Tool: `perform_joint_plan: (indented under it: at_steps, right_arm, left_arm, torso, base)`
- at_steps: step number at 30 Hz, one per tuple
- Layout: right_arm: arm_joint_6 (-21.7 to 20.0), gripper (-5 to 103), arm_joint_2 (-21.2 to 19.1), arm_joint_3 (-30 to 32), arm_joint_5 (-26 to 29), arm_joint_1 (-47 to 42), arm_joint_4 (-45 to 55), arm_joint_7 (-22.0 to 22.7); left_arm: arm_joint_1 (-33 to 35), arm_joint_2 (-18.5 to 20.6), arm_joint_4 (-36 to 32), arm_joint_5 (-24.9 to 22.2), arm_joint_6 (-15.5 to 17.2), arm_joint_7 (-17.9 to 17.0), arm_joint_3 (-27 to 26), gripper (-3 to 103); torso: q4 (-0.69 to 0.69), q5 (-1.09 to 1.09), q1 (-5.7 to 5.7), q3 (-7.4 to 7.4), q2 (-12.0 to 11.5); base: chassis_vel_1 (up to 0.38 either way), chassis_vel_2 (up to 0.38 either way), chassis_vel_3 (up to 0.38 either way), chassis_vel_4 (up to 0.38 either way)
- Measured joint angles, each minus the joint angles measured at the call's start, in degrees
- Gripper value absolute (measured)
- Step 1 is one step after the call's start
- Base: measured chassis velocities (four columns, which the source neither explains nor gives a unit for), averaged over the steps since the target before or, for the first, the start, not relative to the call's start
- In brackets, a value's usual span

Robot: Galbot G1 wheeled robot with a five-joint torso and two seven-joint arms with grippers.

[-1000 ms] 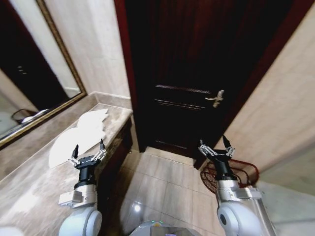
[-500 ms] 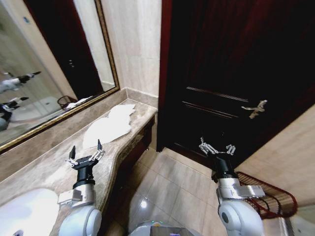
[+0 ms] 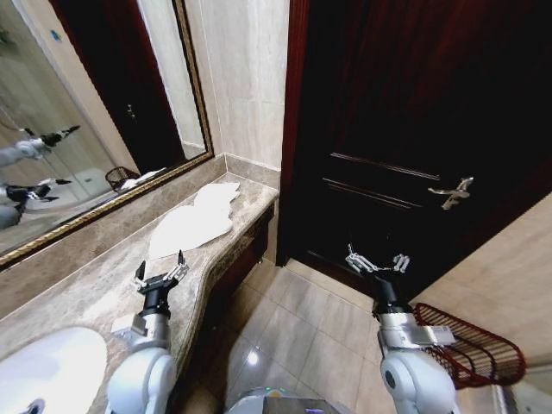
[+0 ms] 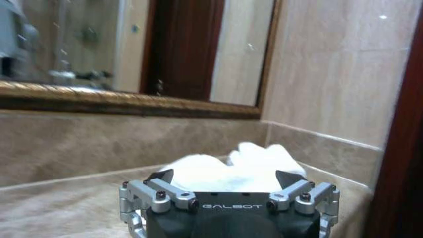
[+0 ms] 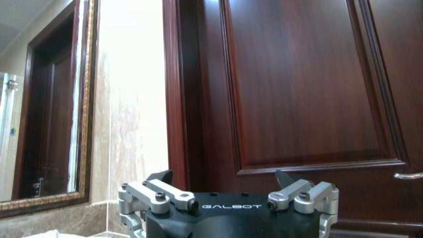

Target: Discard the used towel into the hamper.

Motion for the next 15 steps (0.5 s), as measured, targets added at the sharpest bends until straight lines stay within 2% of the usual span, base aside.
perform_joint_plan:
  at_steps: [1, 3, 4, 5, 7, 9, 15]
  right_arm:
    - [0.0, 100, 0.0, 0.0, 0.0, 0.0, 0.0, 0.0]
    - [0.14, 100, -0.25, 0.03, -0.33, -0.21, -0.46, -0.01]
    - [0.36, 100, -0.46, 0.03, -0.41, -0.36, -0.63, -0.01]
    - [0.81, 100, -1.26, 0.2, -0.6, -0.89, -1.11, 0.0]
    - [0.83, 100, -1.45, 0.3, -0.64, -0.97, -1.21, 0.0]
    - [0.83, 100, -1.72, 0.55, -1.3, -1.15, -1.39, 0.03]
    - [1.83, 100, -0.52, 0.13, -4.36, -3.82, -1.75, 0.08]
  left_arm:
    - [0.0, 0.0, 0.0, 0.0, 0.0, 0.0, 0.0, 100]
    - [-2.0, 2.86, 1.71, -2.74, 1.97, 0.18, -0.04, 100]
    - [-2.57, 3.61, 2.43, -3.25, 2.25, 0.23, -0.05, 100]
    - [-4.27, 6.16, 4.67, -4.67, 2.83, 0.54, -0.07, 100]
    - [-4.82, 6.89, 5.43, -5.15, 3.07, 0.63, -0.1, 100]
    - [-7.74, 10.14, 8.81, -7.1, 3.81, 0.93, -0.08, 100]
    - [-14.19, 13.76, 12.92, -10.2, 6.65, 0.95, 1.77, 100]
  torso:
    - [0.0, 0.0, 0.0, 0.0, 0.0]
    - [0.0, 0.01, 0.0, 0.0, 0.0]
    - [0.0, 0.01, 0.0, 0.0, 0.0]
    - [0.0, -0.01, 0.0, 0.0, 0.0]
    - [0.0, 0.0, 0.0, 0.0, 0.0]
    - [0.01, 0.0, 0.0, 0.0, 0.0]
    - [-0.01, -0.01, 0.0, 0.0, 0.0]
  base:
    - [0.0, 0.0, 0.0, 0.0]
    - [0.0, 0.0, 0.0, 0.0]
    - [0.0, 0.0, 0.0, 0.0]
    - [0.0, 0.0, 0.0, 0.0]
    - [0.0, 0.0, 0.0, 0.0]
    - [0.0, 0.0, 0.0, 0.0]
    - [0.0, 0.0, 0.0, 0.0]
